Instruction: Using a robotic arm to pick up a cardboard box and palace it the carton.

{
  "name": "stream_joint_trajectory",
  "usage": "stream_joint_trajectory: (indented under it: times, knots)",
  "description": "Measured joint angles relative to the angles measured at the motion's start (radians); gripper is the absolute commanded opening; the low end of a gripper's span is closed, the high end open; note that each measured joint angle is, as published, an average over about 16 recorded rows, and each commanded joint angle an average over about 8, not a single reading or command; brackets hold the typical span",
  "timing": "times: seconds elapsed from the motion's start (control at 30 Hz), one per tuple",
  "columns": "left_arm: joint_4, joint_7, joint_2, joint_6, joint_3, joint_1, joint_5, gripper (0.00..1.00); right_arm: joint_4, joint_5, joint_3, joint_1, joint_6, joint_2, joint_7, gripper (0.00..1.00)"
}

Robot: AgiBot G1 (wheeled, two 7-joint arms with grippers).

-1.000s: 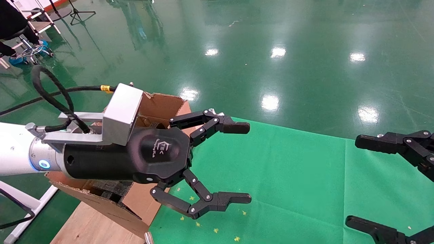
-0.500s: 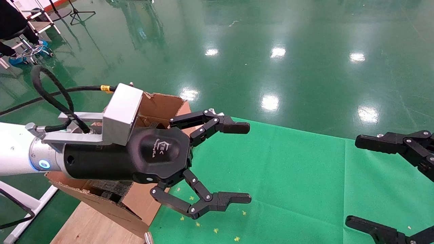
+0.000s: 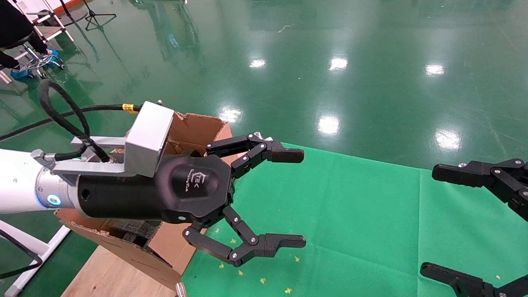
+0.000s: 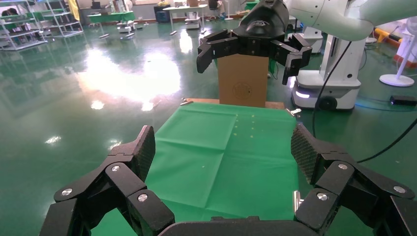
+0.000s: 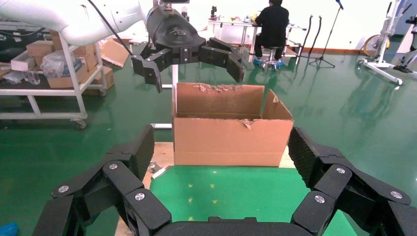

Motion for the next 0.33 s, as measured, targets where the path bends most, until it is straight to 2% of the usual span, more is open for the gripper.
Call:
stream_joint_trajectory:
  times: [0.33]
  knots:
    - [0.000, 0.000, 0.000, 0.000, 0.000, 0.000, 0.000, 1.00, 0.000, 0.000, 0.000, 0.000, 0.000, 0.000, 0.000, 1.00]
